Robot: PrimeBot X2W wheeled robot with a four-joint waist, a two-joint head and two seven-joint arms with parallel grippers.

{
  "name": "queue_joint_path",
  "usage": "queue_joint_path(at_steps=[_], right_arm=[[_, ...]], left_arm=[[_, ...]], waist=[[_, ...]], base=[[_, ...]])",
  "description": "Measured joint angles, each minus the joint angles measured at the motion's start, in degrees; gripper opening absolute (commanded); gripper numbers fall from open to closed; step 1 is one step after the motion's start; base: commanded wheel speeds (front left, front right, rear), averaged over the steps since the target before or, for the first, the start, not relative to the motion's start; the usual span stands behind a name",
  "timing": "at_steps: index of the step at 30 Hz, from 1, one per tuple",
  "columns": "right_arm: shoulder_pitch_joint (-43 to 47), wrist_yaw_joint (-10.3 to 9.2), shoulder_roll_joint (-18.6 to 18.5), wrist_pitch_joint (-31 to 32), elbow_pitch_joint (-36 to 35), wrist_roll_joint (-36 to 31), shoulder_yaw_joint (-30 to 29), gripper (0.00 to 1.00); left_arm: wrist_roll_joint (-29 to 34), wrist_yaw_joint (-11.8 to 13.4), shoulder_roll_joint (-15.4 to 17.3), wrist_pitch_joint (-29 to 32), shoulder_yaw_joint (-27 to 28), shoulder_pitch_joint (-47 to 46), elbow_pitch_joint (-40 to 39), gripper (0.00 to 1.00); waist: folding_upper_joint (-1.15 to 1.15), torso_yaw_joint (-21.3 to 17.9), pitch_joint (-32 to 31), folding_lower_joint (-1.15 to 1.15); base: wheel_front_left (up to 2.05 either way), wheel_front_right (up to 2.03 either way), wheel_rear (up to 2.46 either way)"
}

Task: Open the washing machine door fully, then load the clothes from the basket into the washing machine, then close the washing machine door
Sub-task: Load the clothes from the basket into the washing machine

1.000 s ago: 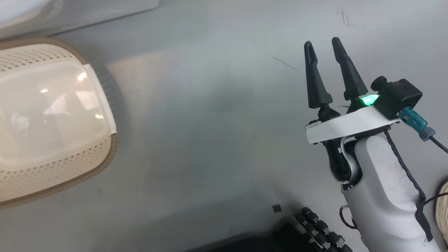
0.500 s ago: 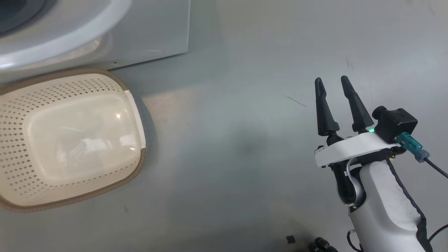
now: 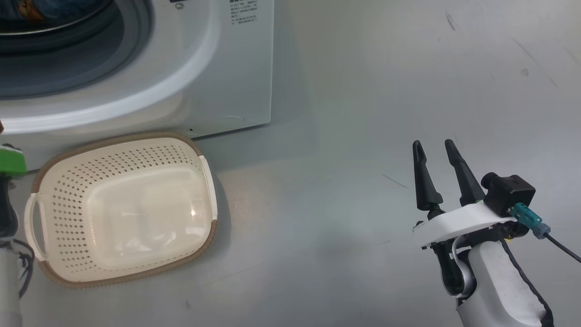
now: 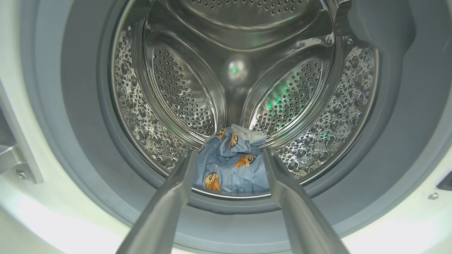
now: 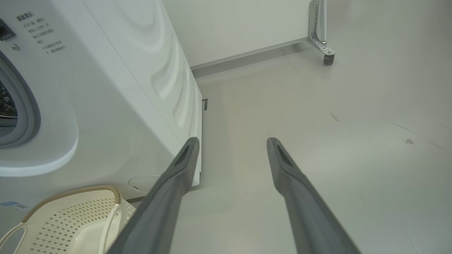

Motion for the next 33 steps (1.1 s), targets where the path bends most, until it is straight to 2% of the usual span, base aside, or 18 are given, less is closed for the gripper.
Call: queue_joint_path(at_steps=[7, 17, 26, 33], right_arm=[[2.57, 0.01, 0.01, 0.00, 0.53, -0.65, -0.42, 1.00], [5.88, 0.01, -0.05, 0.00, 0.65, -2.89, -1.46, 1.00], [7.96, 0.00, -0.46, 0.01, -1.36, -5.75, -1.82, 1.00], [9.93, -0.13, -0.46, 0.01, -2.79, -7.54, -1.94, 1.00]], left_arm=[[1.53, 0.00, -4.54, 0.00, 2.24, 7.50, -3.24, 1.00], [6.42, 0.00, -8.43, 0.01, 3.10, 18.42, -6.84, 1.00], [11.78, 0.00, -9.35, 0.03, 4.59, 25.72, -11.77, 1.00], [15.38, 0.00, -11.76, 0.03, 4.94, 32.76, -14.46, 1.00]], waist=[[0.00, 1.06, -5.80, 0.00], [0.00, 2.41, -13.62, 0.00], [0.00, 3.66, -18.90, 0.00], [0.00, 4.29, -21.97, 0.00]], base=[[0.00, 0.00, 0.00], [0.00, 0.00, 0.00], [0.00, 0.00, 0.00], [0.00, 0.00, 0.00]])
